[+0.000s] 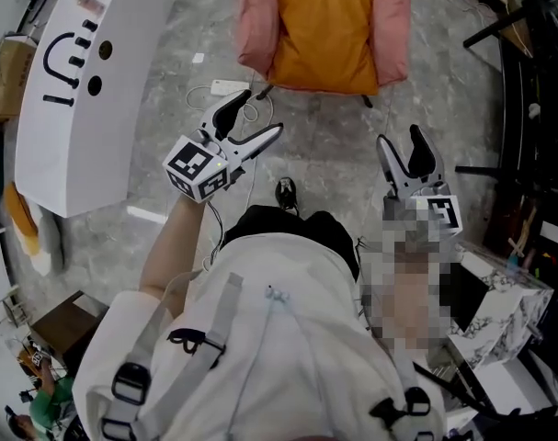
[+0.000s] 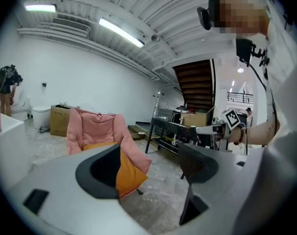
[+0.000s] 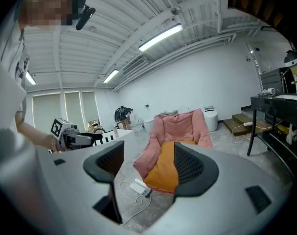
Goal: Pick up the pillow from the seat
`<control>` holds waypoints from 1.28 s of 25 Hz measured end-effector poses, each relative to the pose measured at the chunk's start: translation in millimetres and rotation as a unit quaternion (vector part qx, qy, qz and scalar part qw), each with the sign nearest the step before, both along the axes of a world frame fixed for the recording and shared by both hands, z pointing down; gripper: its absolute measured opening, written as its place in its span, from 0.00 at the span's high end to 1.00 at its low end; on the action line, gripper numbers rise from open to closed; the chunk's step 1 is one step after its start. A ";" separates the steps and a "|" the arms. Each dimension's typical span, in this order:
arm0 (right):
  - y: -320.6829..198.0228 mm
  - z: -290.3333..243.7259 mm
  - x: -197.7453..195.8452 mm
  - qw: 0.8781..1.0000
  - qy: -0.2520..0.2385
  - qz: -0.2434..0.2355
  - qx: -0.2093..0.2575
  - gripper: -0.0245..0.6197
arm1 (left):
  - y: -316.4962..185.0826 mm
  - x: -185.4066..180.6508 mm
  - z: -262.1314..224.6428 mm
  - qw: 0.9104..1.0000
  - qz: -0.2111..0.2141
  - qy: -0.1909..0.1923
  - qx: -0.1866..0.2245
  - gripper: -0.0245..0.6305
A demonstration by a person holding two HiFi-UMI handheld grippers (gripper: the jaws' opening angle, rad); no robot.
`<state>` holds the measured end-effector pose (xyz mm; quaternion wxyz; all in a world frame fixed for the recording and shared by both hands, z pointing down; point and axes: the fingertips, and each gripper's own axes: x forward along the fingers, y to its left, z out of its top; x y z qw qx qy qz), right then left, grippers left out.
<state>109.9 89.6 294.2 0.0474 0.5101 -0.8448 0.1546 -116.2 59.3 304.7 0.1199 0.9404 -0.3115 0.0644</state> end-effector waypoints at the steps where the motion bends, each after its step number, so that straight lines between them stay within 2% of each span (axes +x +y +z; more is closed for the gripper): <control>1: -4.7 -1.1 -5.0 1.000 0.002 -0.003 0.001 0.49 | -5.0 -3.5 0.2 1.000 -0.001 0.000 0.001 0.42; 5: -16.7 6.7 -16.9 1.000 0.008 -0.022 -0.014 0.48 | -19.3 -10.6 3.0 1.000 -0.003 -0.002 -0.001 0.42; 9: -36.9 14.9 -9.7 0.999 0.010 -0.030 -0.027 0.46 | -36.2 -6.8 8.2 1.000 -0.006 -0.005 -0.007 0.42; 14: -75.7 24.2 -5.1 0.997 0.010 -0.063 -0.043 0.45 | -69.7 0.4 10.0 1.000 -0.022 -0.007 -0.011 0.42; 23: -164.5 30.9 18.5 0.993 0.022 -0.096 -0.065 0.45 | -156.9 19.1 2.6 0.998 -0.066 0.000 -0.012 0.42; 32: -222.2 33.8 40.1 0.988 0.032 -0.131 -0.077 0.44 | -209.9 44.7 7.2 0.996 -0.089 0.004 -0.021 0.42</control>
